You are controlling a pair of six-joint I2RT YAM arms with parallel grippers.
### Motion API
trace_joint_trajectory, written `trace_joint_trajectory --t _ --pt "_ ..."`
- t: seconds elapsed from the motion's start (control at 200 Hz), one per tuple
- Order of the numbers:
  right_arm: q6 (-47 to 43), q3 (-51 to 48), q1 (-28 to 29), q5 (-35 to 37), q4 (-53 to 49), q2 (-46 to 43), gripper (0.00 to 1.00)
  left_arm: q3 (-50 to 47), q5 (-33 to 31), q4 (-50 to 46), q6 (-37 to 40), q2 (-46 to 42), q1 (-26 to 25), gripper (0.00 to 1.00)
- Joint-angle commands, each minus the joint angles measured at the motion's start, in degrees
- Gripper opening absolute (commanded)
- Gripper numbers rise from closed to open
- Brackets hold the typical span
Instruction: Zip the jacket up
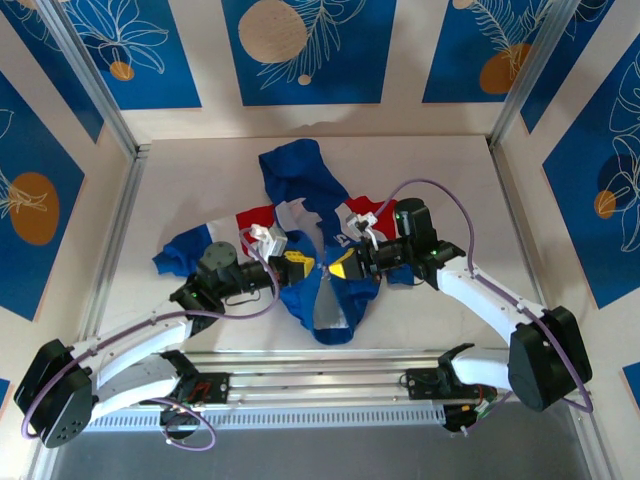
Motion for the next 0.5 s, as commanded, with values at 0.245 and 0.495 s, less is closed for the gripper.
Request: trace_joint_trajectory --t 0.245,0.495 --pt "3.6 1.9 0.5 -1.2 1.7 1.5 0.00 1.8 -1.4 -0.4 2.6 -0.1 -0.5 0.00" --pt "4.8 2.0 1.4 -1.2 1.7 2.3 0.00 1.6 -3.7 -2.5 4.5 -1.1 -1.2 0.00"
